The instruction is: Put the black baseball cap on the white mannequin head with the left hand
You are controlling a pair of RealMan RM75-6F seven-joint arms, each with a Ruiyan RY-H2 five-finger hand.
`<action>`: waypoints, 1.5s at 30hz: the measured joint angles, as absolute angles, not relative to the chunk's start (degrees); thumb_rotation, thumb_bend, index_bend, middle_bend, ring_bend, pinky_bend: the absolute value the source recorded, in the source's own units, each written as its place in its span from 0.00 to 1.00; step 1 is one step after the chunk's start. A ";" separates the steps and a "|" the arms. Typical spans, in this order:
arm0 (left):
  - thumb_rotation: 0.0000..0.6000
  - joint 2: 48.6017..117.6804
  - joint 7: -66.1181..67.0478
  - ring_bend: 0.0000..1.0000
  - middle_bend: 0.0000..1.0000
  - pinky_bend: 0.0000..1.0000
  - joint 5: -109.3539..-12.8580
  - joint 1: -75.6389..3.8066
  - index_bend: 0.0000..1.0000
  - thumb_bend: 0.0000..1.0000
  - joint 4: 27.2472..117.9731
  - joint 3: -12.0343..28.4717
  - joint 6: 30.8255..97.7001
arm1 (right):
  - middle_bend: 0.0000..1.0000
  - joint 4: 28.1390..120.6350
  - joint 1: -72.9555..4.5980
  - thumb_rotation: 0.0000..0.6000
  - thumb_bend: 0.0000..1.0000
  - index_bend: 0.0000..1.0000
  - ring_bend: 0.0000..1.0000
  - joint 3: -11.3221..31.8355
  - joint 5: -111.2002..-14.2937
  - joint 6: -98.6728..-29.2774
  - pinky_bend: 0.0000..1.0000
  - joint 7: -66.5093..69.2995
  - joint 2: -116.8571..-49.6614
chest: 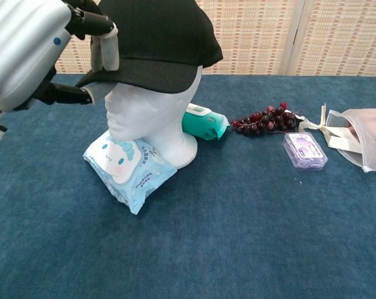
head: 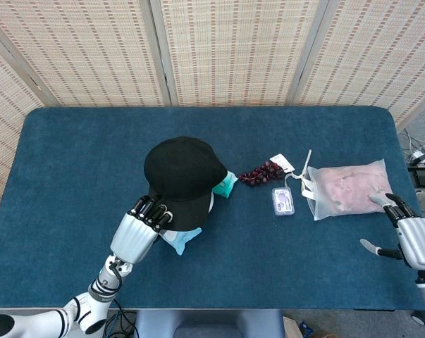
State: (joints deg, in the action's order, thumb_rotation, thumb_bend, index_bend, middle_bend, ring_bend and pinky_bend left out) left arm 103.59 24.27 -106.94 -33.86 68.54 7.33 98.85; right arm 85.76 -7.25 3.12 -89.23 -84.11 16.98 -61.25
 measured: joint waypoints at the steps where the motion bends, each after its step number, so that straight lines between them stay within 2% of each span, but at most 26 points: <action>1: 1.00 103.82 23.81 0.35 0.65 0.43 -106.94 -33.53 0.79 0.54 68.05 7.13 99.26 | 0.25 85.76 -7.26 1.00 0.00 0.16 0.12 3.12 -89.21 -84.09 0.31 16.93 -61.26; 10: 1.00 104.22 22.26 0.35 0.65 0.43 -107.42 -31.65 0.60 0.54 67.35 6.32 101.33 | 0.25 85.93 -7.34 1.00 0.00 0.16 0.12 3.12 -89.17 -83.90 0.31 16.51 -61.33; 26: 1.00 103.53 22.37 0.34 0.63 0.43 -106.82 -28.37 0.38 0.54 67.99 4.85 101.31 | 0.25 85.94 -7.44 1.00 0.00 0.16 0.12 3.17 -88.98 -83.62 0.31 16.53 -61.28; 34: 1.00 103.45 21.52 0.33 0.54 0.43 -106.43 -27.69 0.30 0.54 68.57 5.05 101.03 | 0.25 85.94 -7.48 1.00 0.00 0.16 0.12 3.18 -88.89 -83.48 0.31 16.60 -61.24; 37: 1.00 103.53 20.96 0.33 0.51 0.43 -106.46 -27.62 0.30 0.48 68.79 5.34 101.23 | 0.25 85.92 -7.46 1.00 0.00 0.16 0.12 3.19 -88.91 -83.54 0.31 16.64 -61.24; 45: 1.00 103.48 20.33 0.33 0.49 0.43 -106.50 -27.51 0.30 0.20 69.73 5.65 100.74 | 0.25 85.86 -7.29 1.00 0.00 0.16 0.12 3.21 -88.95 -83.87 0.31 16.95 -61.17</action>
State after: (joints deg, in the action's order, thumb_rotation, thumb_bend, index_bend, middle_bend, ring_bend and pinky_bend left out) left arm 103.48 20.33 -106.50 -27.51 69.73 5.65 100.74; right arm 85.86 -7.29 3.21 -88.95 -83.87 16.95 -61.17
